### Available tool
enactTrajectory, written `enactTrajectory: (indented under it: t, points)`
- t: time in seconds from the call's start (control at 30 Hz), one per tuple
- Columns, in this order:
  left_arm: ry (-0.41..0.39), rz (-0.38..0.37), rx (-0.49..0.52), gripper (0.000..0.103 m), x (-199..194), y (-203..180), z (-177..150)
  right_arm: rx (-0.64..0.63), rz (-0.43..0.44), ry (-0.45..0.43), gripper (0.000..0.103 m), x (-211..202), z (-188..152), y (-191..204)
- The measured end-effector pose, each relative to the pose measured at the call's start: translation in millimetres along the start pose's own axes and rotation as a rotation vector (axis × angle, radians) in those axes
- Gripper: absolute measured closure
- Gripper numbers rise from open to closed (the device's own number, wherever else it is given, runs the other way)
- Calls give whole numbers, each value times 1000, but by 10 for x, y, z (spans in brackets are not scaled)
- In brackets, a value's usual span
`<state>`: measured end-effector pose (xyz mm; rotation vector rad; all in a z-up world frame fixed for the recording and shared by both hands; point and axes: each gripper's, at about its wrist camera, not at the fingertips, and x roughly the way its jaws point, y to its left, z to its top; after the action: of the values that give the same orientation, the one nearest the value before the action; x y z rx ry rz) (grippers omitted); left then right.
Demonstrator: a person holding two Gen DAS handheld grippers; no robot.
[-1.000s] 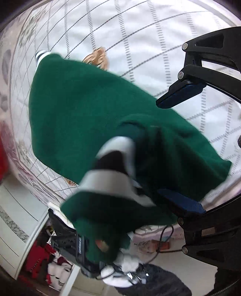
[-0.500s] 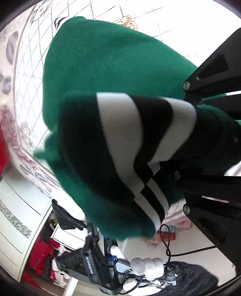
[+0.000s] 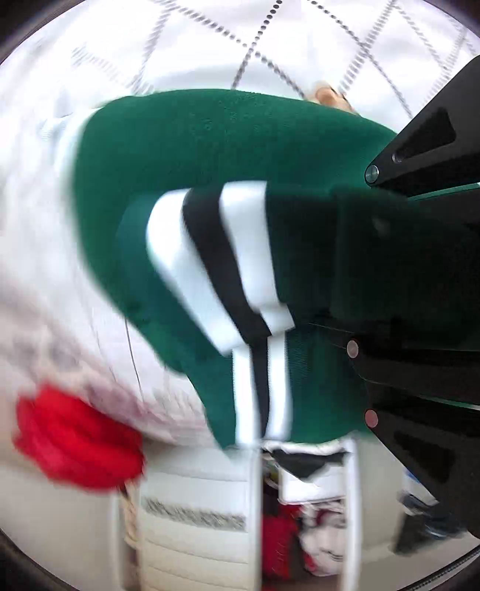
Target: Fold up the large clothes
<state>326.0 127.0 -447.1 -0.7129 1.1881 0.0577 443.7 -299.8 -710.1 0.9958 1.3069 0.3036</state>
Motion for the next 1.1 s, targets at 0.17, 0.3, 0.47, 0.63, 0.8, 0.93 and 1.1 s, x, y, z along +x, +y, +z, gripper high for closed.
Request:
enactTrajectory:
  t: [0.17, 0.3, 0.47, 0.63, 0.8, 0.93, 1.1]
  points:
    - [50, 44, 80, 46, 273, -122, -169, 44, 10, -2, 70, -323, -53, -92]
    - [52, 102, 106, 23, 356, -94, -230, 12, -142, -134, 11, -945, -322, -112]
    - [52, 163, 117, 17, 456, -36, -239, 45, -145, 7, 0, -802, -504, -352]
    - [25, 216, 126, 17, 428, 59, -220, 63, -68, 56, 25, -491, -650, -334]
    - [13, 278, 139, 17, 210, 314, -238, 192, 3, 66, 61, -707, -1419, -288]
    - [35, 375, 171, 17, 46, 556, -313, 191, 13, 388, 62, -575, -2390, -202]
    - [69, 401, 151, 17, -24, 776, -452, -67, -234, 337, 57, -1271, -2714, -28]
